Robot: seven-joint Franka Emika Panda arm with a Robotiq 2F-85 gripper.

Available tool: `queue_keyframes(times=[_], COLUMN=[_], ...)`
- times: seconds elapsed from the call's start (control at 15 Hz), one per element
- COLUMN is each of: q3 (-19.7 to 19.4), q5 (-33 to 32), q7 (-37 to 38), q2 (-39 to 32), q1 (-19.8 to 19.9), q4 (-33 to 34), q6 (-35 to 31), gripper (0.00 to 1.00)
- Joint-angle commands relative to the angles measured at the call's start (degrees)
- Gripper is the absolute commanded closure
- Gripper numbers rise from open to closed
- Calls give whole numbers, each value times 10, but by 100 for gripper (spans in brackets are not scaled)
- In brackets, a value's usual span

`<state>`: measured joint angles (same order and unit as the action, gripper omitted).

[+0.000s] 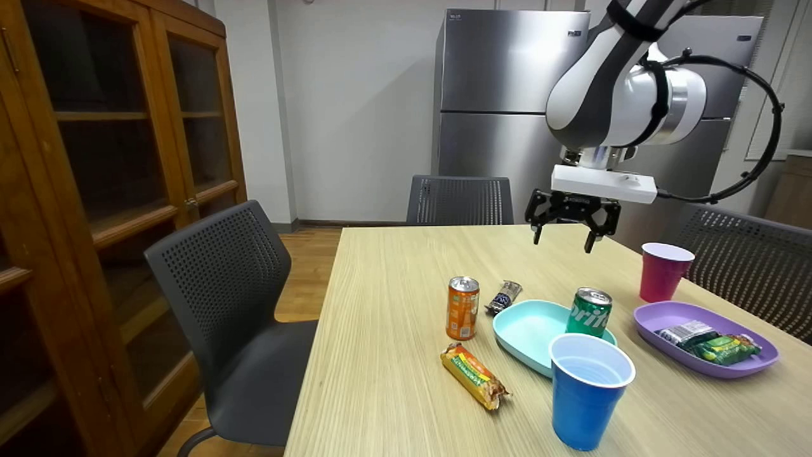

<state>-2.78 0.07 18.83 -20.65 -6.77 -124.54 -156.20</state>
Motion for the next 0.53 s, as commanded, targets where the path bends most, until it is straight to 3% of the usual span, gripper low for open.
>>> queue_keyframes(times=[0.0, 0.47], q3=[0, 14], q5=[1, 11], q7=[-2, -4], q2=[0, -58], q1=[1, -4], q4=[1, 61], q6=[2, 3], gripper=[0, 0])
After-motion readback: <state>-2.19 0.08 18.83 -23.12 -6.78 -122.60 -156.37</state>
